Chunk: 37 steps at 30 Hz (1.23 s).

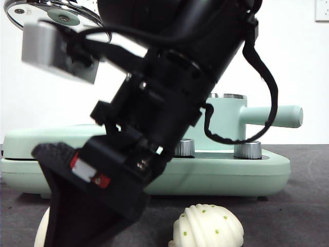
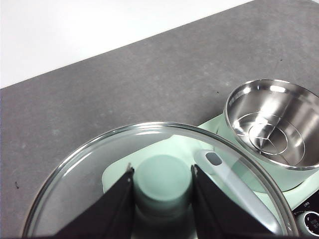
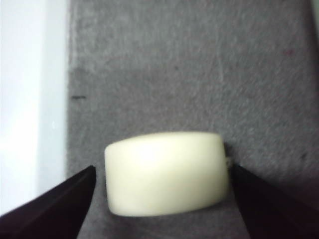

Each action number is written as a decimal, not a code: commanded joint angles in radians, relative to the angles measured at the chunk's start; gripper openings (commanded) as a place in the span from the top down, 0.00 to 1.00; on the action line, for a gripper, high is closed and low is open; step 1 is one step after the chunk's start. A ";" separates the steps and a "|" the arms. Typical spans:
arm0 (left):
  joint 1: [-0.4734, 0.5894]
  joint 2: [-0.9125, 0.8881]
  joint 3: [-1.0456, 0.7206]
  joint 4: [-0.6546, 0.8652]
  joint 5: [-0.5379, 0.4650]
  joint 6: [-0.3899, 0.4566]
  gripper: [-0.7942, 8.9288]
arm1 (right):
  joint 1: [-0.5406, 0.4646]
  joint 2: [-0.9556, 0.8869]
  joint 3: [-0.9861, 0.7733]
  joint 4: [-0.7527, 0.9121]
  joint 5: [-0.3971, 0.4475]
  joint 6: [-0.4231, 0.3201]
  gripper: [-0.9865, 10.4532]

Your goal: Put the buns in a small steamer

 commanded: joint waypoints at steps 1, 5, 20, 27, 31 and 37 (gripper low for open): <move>-0.002 -0.002 0.018 0.028 0.006 0.017 0.91 | 0.019 0.015 0.016 0.003 -0.003 0.056 0.65; -0.002 -0.002 0.018 0.028 0.006 0.017 0.91 | 0.021 -0.023 0.016 -0.006 -0.004 0.126 0.66; -0.002 -0.002 0.018 0.027 0.006 0.016 0.91 | -0.064 -0.409 0.070 -0.420 0.078 0.466 0.66; -0.002 -0.002 0.018 0.027 0.006 0.016 0.91 | -0.235 -0.467 0.310 -0.782 0.157 0.486 0.66; -0.002 -0.002 0.018 0.027 0.006 0.016 0.91 | -0.343 -0.419 0.457 -0.853 0.149 0.438 0.66; -0.002 -0.002 0.018 0.027 0.006 0.016 0.91 | -0.465 -0.249 0.645 -0.871 0.123 0.348 0.66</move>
